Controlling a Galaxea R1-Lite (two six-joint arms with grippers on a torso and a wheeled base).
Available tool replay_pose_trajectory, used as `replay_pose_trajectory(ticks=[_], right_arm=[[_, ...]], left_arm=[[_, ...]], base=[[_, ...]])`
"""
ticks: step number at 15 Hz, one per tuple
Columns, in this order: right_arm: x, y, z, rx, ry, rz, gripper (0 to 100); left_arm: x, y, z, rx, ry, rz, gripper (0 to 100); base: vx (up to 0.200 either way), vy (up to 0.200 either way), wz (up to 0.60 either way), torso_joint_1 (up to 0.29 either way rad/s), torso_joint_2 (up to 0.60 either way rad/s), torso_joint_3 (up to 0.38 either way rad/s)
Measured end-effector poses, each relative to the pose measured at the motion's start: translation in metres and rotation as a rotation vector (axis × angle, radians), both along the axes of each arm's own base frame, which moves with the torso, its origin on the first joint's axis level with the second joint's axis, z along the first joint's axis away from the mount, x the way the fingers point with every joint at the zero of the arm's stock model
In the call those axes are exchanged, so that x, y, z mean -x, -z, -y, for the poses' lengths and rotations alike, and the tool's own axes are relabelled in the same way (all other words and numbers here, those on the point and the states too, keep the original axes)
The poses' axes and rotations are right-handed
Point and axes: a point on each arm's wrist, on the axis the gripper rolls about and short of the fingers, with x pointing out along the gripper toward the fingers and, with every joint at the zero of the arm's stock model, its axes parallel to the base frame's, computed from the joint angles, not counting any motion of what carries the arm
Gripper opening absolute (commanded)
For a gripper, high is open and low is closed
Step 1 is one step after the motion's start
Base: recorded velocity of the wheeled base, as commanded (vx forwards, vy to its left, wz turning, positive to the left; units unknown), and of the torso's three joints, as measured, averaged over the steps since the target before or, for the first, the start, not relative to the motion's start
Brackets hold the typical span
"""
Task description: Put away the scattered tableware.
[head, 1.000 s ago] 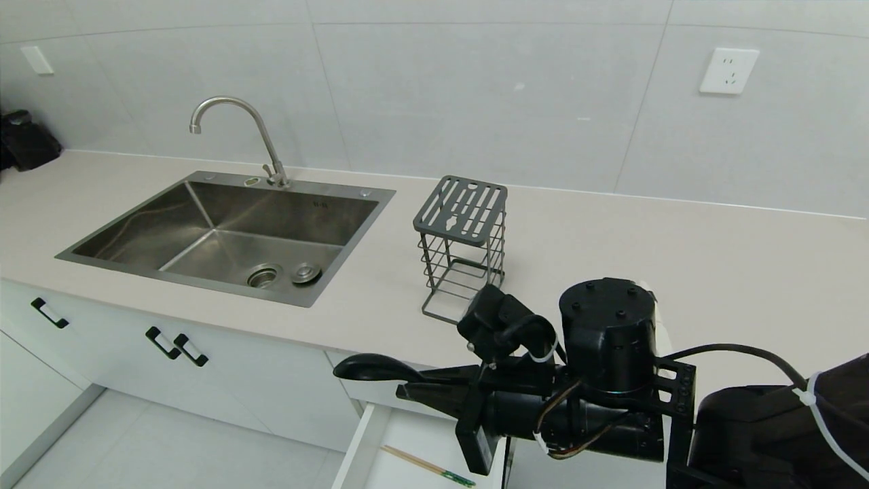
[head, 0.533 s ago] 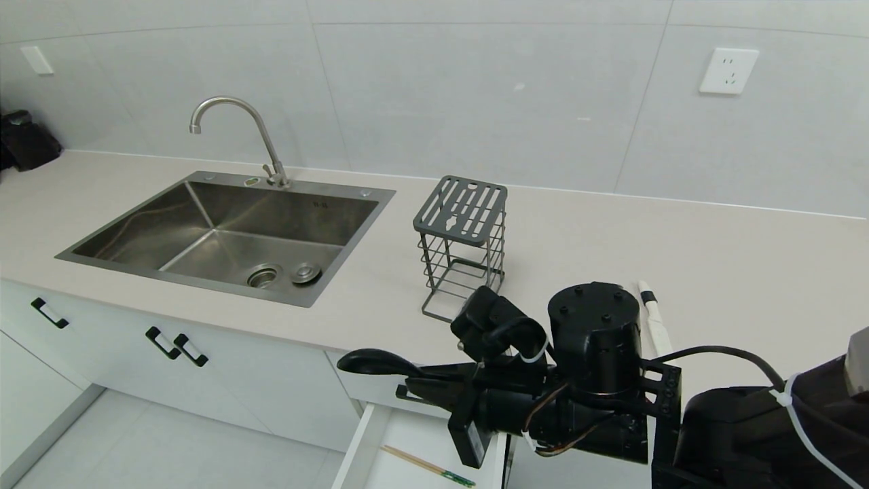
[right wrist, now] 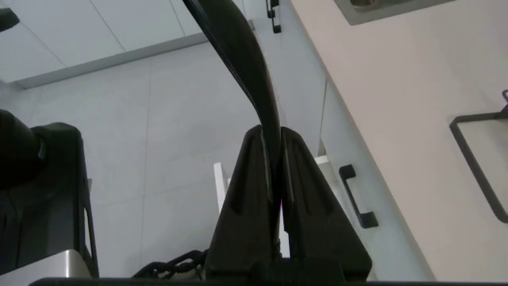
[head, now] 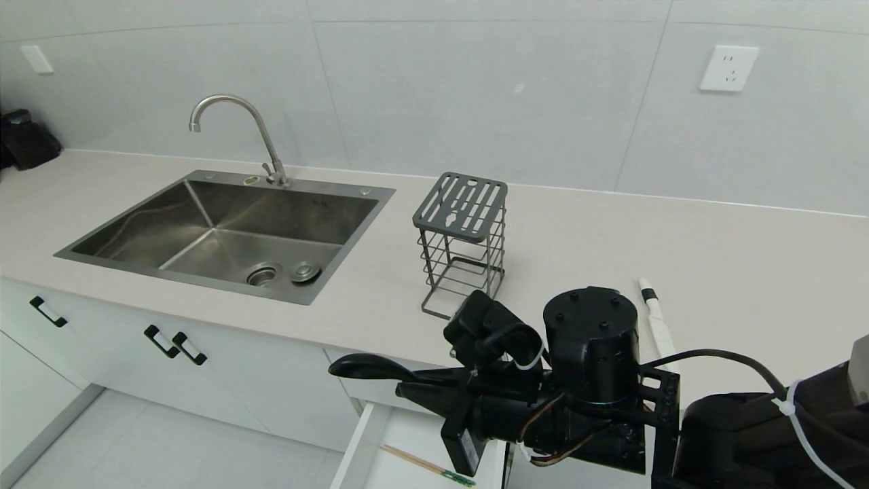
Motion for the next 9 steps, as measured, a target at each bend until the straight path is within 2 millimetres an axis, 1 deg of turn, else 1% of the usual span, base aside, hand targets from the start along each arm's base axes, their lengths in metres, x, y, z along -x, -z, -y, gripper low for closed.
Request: replay_pose_trajectory(ticks=[2,6,9], right_arm=[[0.0002,-0.0005,-0.0002,-0.001,0.000,0.001,0],[0.0010,0.0003,-0.0003,0.003,-0.001,-0.003,0],[0.0009,0.0001,-0.0003,0.001,-0.001,-0.002,0]], left_arm=[[0.0000,0.0002,0.0000,0.000,0.000,-0.001,100],[0.0000,0.0001,0.0000,0.000,0.000,0.000,100],[0.0000,0.0001,0.0000,0.000,0.000,0.000,100]], base=[[0.000,0.000,0.00,-0.071,0.16,0.073],[0.000,0.000,0.00,-0.159,0.32,0.160],[0.000,0.000,0.00,-0.028,0.07,0.034]])
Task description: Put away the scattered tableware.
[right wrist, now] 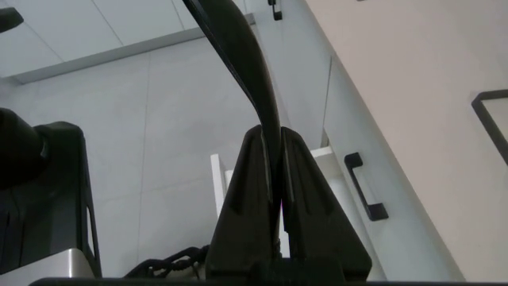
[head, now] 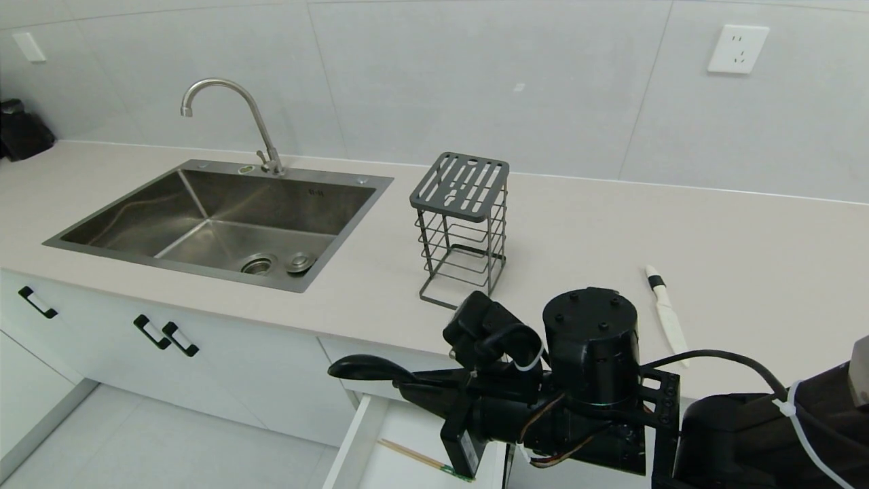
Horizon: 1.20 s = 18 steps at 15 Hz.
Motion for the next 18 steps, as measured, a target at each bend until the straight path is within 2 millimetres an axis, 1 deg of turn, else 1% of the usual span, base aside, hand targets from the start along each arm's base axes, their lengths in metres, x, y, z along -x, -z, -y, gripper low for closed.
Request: replay_pose_trajectory(ticks=[3,5,18], right_arm=[[-0.0004,-0.0005,-0.0001,-0.001,0.010,0.002,0],[-0.0005,-0.0006,-0.0001,0.000,0.017,0.004,0],[-0.0006,-0.0007,-0.0002,-0.001,0.018,0.004,0]], left_arm=[[0.0000,-0.0001,0.0000,0.000,0.000,0.000,100],[0.0000,-0.0002,0.0000,0.000,0.000,0.001,100],[0.0000,-0.0001,0.0000,0.000,0.000,0.001,100]], base=[[0.000,0.000,0.00,0.000,0.00,0.000],[0.000,0.000,0.00,-0.139,0.27,0.136],[0.000,0.000,0.00,-0.263,0.51,0.250]])
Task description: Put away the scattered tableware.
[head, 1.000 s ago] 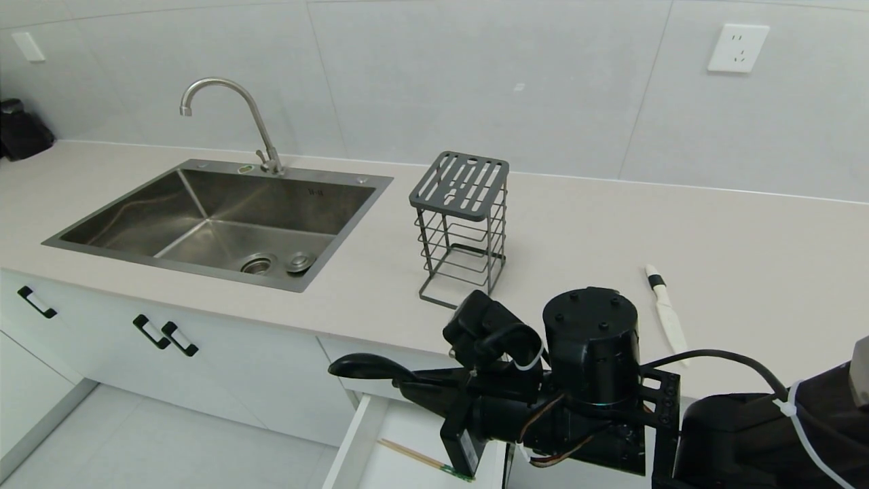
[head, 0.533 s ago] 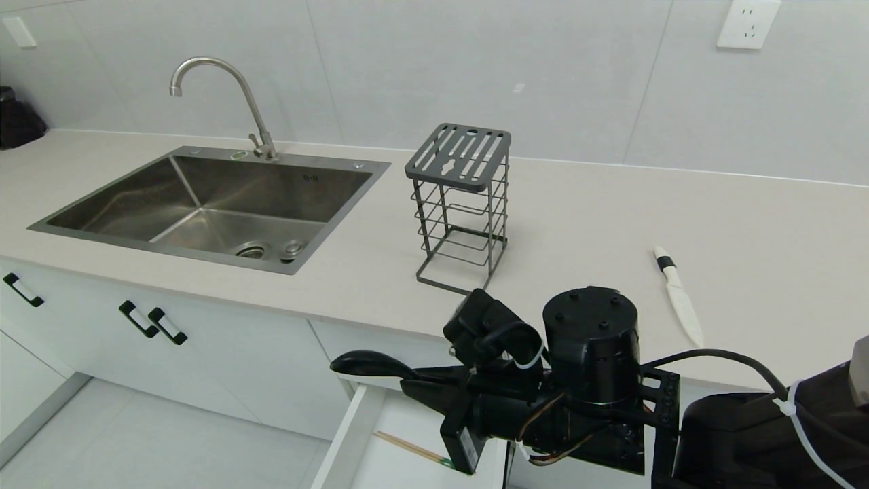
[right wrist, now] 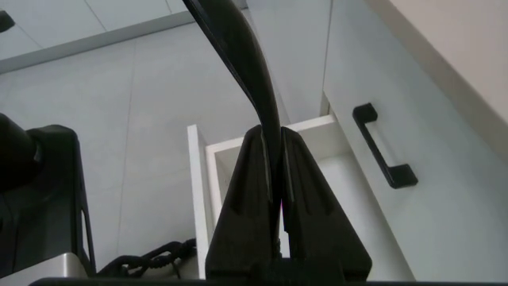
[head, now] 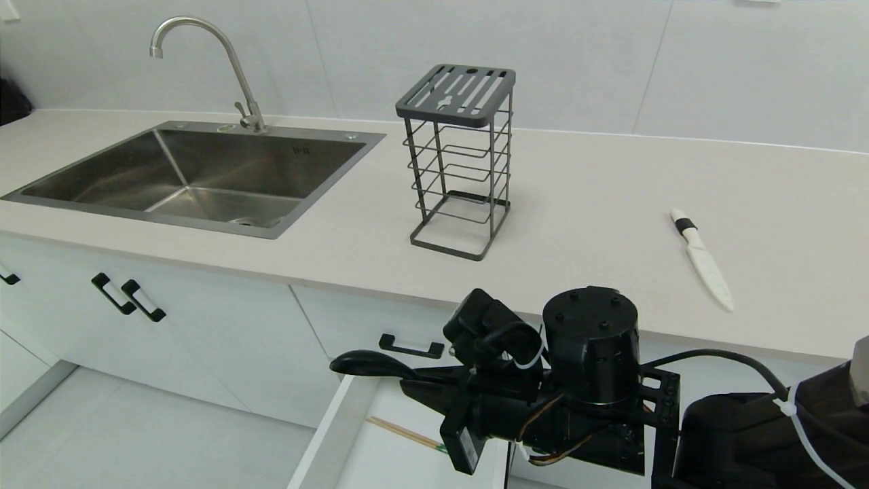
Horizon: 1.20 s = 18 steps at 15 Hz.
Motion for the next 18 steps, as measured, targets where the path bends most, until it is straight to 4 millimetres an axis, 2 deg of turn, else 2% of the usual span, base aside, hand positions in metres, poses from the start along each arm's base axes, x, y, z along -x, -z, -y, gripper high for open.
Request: replay_pose_trajectory(ticks=[8,15,18], right_arm=[[-0.0001,-0.0004,-0.0002,-0.002,0.000,-0.001,0],[-0.0004,-0.0052,-0.0001,-0.014,0.012,0.010,0],[0.0002,-0.0063,0.0001,-0.012,-0.006,0.007,0]], left_arm=[[0.0000,0.0000,0.0000,0.000,0.000,0.000,100],[0.0000,-0.0001,0.0000,0.000,0.000,0.001,100],[0.0000,0.0000,0.0000,0.000,0.000,-0.001,100]], base=[[0.000,0.000,0.00,-0.253,0.47,0.222],[0.000,0.000,0.00,-0.255,0.34,0.133],[0.000,0.000,0.00,-0.085,0.27,0.097]])
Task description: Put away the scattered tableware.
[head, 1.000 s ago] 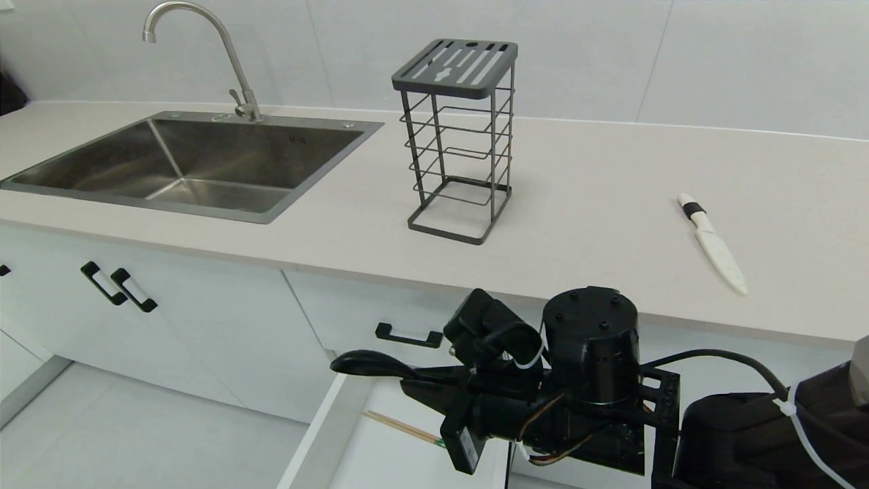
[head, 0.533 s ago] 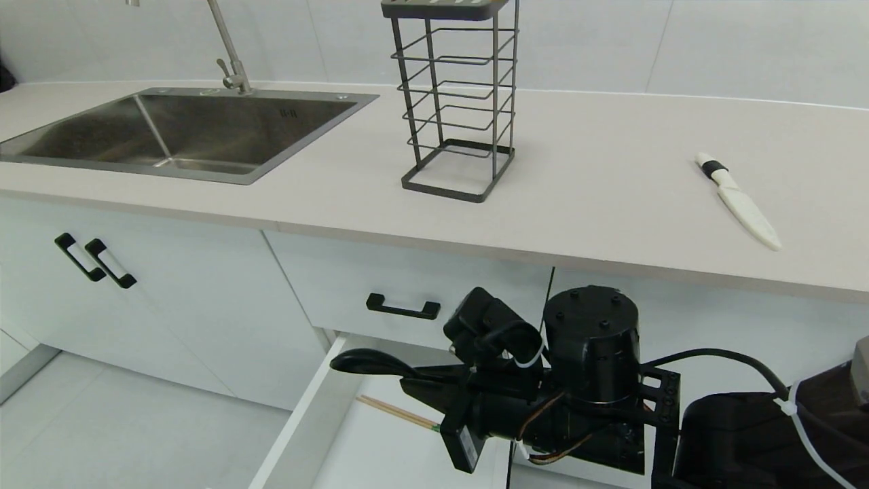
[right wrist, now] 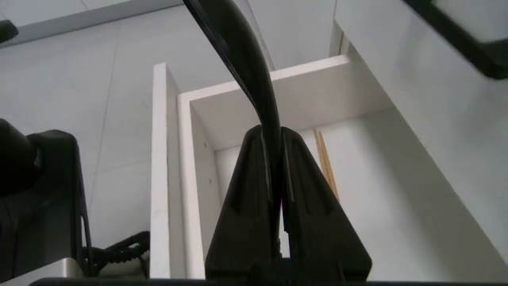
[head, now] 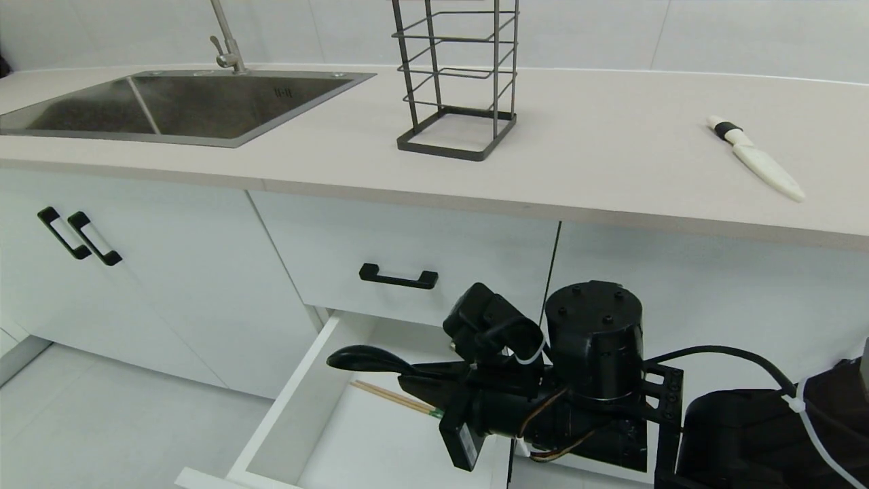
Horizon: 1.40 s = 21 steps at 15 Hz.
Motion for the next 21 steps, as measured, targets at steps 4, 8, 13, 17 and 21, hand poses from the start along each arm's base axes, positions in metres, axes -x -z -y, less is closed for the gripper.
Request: replay_pose_trajectory(ticks=[4,8,13,17,21], right_arm=[[0.001,-0.001,0.000,0.002,-0.020,-0.006,0],[-0.001,-0.010,0.007,0.013,-0.003,-0.014,0],[0.008,-0.014,0.026,0.017,0.060,-0.003,0],[0.006,-0.008,0.021,0.013,0.083,0.006,0],[-0.007,-0.009,-0.017,-0.017,0.084,0.039,0]], left_arm=[[0.000,0.000,0.000,0.000,0.000,0.000,100],[0.000,0.000,0.000,0.000,0.000,0.001,100],[0.000,0.000,0.000,0.000,0.000,0.000,100],[0.000,0.000,0.000,0.000,0.000,0.000,100],[0.000,0.000,0.000,0.000,0.000,0.000,100]], base=[[0.000,0.000,0.00,-0.009,0.11,0.031],[0.000,0.000,0.00,0.000,0.00,0.000],[0.000,0.000,0.00,0.000,0.00,0.000],[0.000,0.000,0.00,0.000,0.00,0.000],[0.000,0.000,0.00,0.000,0.00,0.000]])
